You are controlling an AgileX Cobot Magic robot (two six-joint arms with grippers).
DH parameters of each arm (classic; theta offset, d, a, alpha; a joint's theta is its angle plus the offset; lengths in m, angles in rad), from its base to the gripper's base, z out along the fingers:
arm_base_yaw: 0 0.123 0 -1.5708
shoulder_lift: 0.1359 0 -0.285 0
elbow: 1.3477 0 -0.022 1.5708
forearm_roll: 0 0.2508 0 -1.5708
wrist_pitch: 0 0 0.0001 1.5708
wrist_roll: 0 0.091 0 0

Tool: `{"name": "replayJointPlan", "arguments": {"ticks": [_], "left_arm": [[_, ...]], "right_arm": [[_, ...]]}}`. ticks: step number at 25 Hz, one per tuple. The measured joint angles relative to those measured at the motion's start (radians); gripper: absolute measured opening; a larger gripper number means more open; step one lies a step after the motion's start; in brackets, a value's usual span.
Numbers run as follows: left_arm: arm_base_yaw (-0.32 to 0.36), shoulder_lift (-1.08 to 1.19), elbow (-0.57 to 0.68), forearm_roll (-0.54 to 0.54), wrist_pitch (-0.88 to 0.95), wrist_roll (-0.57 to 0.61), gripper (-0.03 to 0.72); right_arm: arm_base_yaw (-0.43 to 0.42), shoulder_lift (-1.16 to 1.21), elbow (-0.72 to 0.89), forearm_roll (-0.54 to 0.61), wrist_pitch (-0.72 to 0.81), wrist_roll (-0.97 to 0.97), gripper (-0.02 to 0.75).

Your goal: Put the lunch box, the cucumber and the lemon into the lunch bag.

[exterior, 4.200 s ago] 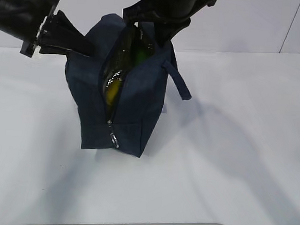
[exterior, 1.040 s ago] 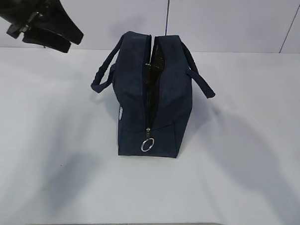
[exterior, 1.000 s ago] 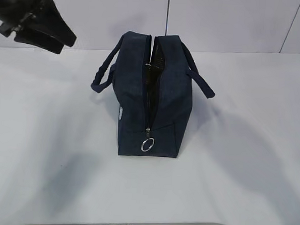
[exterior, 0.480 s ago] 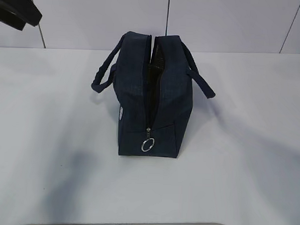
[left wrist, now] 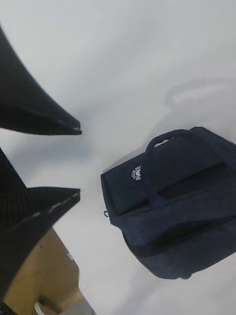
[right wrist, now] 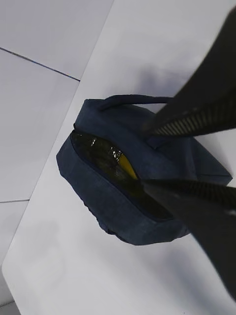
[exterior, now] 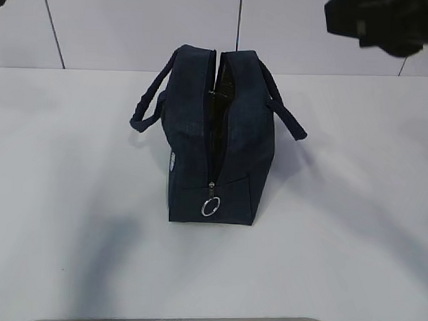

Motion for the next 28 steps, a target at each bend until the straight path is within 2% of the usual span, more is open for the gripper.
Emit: {"name": "replayJointPlan", "arguments": {"ticks": [7,11,20,28], "left_arm": [[0.000,-0.192,0.117,0.002,0.006,-0.001,0.254],[0.000,-0.285,0.142,0.002,0.008,-0.002,0.253],[0.000,-0.420,0.163,0.002,0.010,-0.011,0.253],[0.000,-0.528,0.303,0.002,0.011,-0.019,0.253]], "right_arm": [[0.002,-0.091,0.290,0.000,-0.390,0.000,0.248],[0.004,-0.083,0.371,-0.002,-0.443,0.038,0.248],[0.004,0.057,0.400,-0.011,-0.503,0.106,0.248],[0.004,0.090,0.619,-0.083,-0.939,0.140,0.248]]}}
